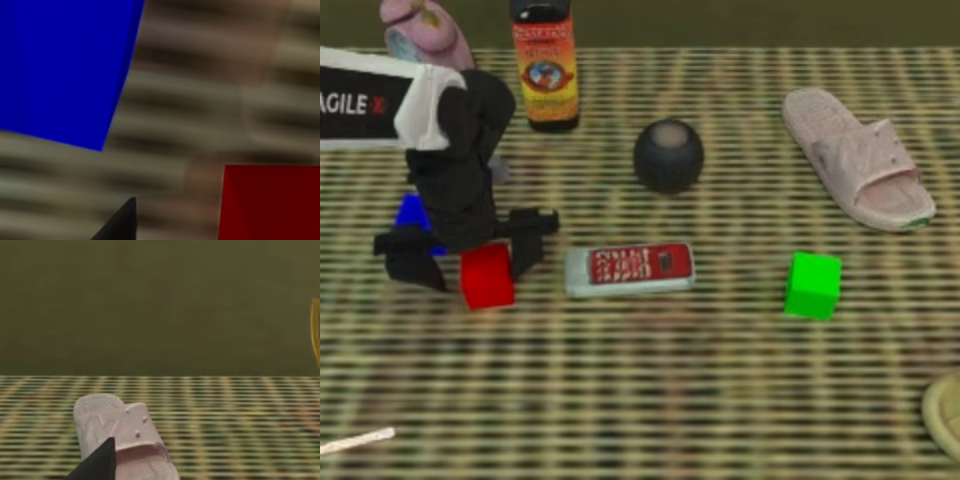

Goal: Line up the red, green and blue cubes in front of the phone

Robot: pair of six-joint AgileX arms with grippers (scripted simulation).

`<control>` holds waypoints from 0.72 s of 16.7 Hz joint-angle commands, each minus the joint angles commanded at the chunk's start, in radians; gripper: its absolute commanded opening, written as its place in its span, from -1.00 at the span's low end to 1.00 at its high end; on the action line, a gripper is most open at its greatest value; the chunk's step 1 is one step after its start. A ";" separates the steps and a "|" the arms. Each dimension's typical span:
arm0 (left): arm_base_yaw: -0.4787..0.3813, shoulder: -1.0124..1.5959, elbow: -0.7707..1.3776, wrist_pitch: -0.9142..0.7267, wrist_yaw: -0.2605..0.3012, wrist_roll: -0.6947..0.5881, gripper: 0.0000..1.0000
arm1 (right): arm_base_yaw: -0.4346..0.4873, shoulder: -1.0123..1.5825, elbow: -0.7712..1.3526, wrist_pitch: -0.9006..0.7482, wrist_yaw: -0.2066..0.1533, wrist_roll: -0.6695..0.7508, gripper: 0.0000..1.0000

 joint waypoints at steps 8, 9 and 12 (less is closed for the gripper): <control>0.000 0.000 0.000 0.000 0.000 0.000 -1.00 | 0.000 0.000 0.000 0.000 0.000 0.000 1.00; 0.000 0.000 0.000 0.000 0.000 0.000 -1.00 | 0.000 0.000 0.000 0.000 0.000 0.000 1.00; 0.000 0.000 0.000 0.000 0.000 0.000 -1.00 | 0.000 0.000 0.000 0.000 0.000 0.000 1.00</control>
